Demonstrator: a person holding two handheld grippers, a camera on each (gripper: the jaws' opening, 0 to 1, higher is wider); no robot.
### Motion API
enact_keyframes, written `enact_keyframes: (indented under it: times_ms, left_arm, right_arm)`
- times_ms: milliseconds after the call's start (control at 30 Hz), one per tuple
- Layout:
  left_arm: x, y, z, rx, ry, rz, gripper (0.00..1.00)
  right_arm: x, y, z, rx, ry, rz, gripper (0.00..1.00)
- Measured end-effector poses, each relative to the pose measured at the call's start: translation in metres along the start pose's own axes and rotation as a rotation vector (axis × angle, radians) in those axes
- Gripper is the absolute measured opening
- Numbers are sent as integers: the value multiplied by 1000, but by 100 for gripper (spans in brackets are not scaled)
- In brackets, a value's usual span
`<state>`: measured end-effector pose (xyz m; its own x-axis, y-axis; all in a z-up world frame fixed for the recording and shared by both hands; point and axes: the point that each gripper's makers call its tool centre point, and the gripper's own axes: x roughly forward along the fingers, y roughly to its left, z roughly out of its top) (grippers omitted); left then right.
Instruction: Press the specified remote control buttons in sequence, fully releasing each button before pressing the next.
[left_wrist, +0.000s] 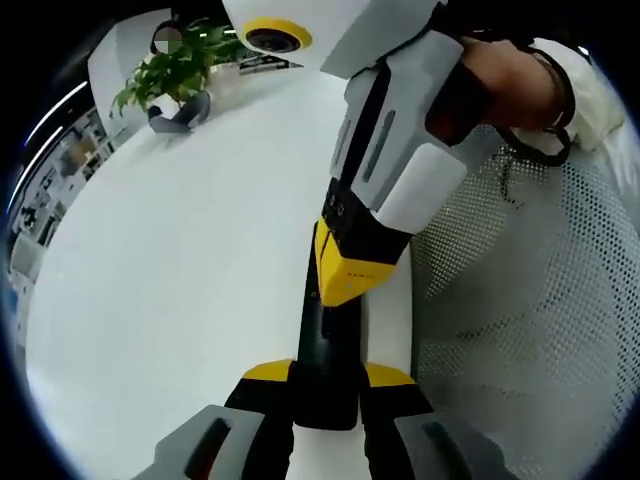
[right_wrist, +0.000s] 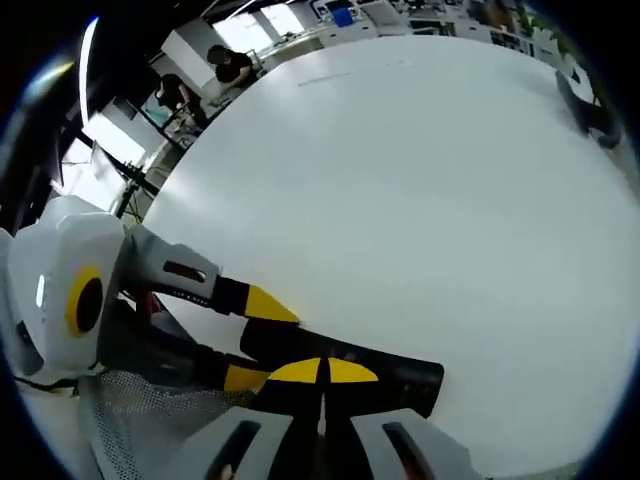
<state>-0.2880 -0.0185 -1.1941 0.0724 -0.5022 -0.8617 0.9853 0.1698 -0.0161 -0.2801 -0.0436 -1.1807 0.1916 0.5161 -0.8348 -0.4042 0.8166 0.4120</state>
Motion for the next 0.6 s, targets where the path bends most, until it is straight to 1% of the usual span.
enact_keyframes:
  times_ms: [233, 300, 400, 600]
  left_arm:
    - [0, 0, 0, 4, 3, -1, 24]
    - [0, 0, 0, 5, 4, -1, 24]
    - [0, 0, 0, 4, 3, -1, 24]
    - [0, 0, 0, 5, 2, -2, 24]
  right_arm:
    - [1, -1, -1, 5, 9, 10, 0]
    - [2, 0, -1, -18, 19, 2, 0]
    - [2, 0, -1, -30, 28, -9, 0]
    - [2, -1, -1, -16, 17, -8, 0]
